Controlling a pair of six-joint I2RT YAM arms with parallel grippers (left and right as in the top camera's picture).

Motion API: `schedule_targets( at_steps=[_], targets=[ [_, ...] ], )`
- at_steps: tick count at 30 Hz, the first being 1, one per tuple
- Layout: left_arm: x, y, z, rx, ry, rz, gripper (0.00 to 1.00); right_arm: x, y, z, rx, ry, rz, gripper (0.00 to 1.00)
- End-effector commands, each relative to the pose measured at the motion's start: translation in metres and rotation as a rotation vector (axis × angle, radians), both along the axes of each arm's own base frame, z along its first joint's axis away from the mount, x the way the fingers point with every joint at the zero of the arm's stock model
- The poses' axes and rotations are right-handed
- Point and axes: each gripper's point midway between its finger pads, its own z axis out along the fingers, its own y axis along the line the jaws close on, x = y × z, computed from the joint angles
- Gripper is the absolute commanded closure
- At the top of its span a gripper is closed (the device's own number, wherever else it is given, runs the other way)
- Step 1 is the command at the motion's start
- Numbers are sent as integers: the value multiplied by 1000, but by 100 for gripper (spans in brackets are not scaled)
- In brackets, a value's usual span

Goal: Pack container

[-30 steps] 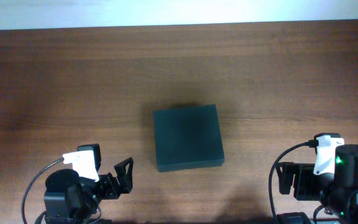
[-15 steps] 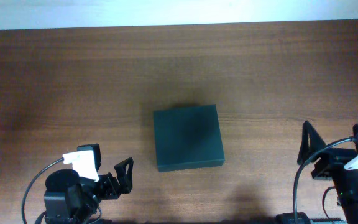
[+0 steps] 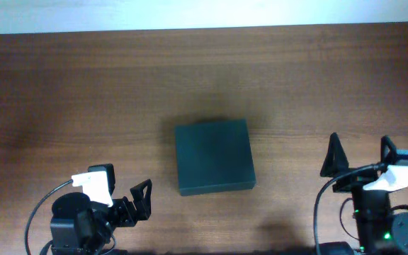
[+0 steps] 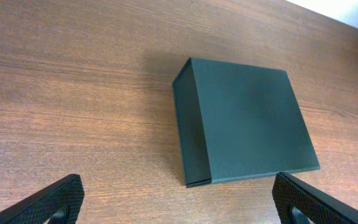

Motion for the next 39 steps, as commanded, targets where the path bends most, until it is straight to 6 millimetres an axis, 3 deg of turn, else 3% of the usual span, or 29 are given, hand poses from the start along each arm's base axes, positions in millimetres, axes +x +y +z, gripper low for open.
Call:
schedule_targets(
  at_steps=[1, 12, 39],
  targets=[
    [0, 0, -1, 3, -3, -2, 1, -1, -2, -11, -5, -43, -12, 1],
    [0, 0, -1, 2, -3, -2, 1, 5, 1, -47, -41, -83, 5, 1],
    [0, 0, -1, 3, -3, -1, 1, 20, 7, -102, -42, -103, 34, 1]
  ],
)
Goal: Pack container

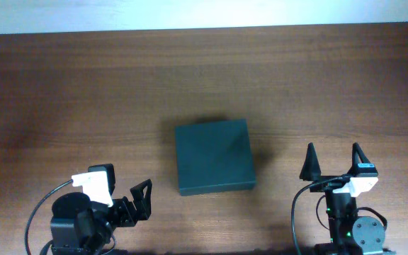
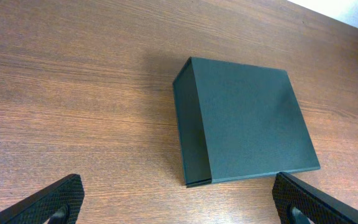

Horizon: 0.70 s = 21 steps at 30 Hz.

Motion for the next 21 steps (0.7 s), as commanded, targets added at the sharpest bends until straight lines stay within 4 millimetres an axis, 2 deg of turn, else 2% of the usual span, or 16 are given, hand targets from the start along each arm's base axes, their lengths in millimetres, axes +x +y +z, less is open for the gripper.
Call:
schedule_targets(
  at_steps=[1, 21],
  targets=[
    [0, 0, 0, 3, -4, -1, 1, 1, 0, -6, -2, 0, 2, 1],
    [0, 0, 0, 2, -3, -2, 1, 8, 1, -48, -7, 91, 5, 1]
  ],
)
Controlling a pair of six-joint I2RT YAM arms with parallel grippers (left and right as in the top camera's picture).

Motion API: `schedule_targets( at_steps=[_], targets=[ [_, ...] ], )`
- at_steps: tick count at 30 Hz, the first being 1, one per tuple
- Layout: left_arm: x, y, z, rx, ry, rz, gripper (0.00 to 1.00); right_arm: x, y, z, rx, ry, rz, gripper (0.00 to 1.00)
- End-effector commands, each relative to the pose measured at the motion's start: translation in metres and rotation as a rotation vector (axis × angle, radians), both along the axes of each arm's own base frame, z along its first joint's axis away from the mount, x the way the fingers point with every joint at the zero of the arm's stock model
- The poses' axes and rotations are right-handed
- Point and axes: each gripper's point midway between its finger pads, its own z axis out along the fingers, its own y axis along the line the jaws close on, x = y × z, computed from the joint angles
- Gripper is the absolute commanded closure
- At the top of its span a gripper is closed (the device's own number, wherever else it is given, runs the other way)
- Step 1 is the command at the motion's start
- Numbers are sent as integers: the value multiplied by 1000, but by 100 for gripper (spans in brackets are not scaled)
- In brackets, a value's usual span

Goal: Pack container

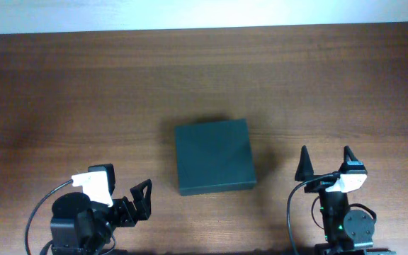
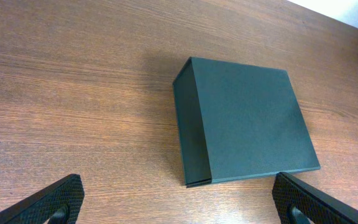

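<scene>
A closed dark green box (image 1: 213,157) lies flat in the middle of the wooden table (image 1: 83,92); in the left wrist view the box (image 2: 247,121) shows its lid and left side wall. My left gripper (image 1: 137,201) rests low at the front left, open and empty, and its two black fingers (image 2: 55,200) stand wide apart at the bottom corners of the wrist view, short of the box. My right gripper (image 1: 325,167) is at the front right of the box, open, fingertips pointing away from the front edge, holding nothing.
A pale strip of wall or floor (image 1: 204,13) runs beyond the table's far edge. Black cables loop round both arm bases at the front edge. No loose items show on the wood around the box.
My right gripper has shifted a little to the left and nearer the front edge, still open. The left gripper and the box have not moved.
At first my right gripper stood open near the table's right edge, level with the box's front. Later it was farther left and lower in the overhead view, and now a little more so. The left arm and the box stayed put throughout.
</scene>
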Motion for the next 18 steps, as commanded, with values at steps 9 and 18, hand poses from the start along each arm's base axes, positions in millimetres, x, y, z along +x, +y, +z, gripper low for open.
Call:
schedule_targets(
  at_steps=[9, 18],
  targets=[
    [0, 0, 0, 3, -3, -2, 1, 0, 1, -24, -4, 80, 6, 1],
    [0, 0, 0, 2, -3, -2, 1, -1, 2, -29, -2, 102, 13, 1]
  ],
)
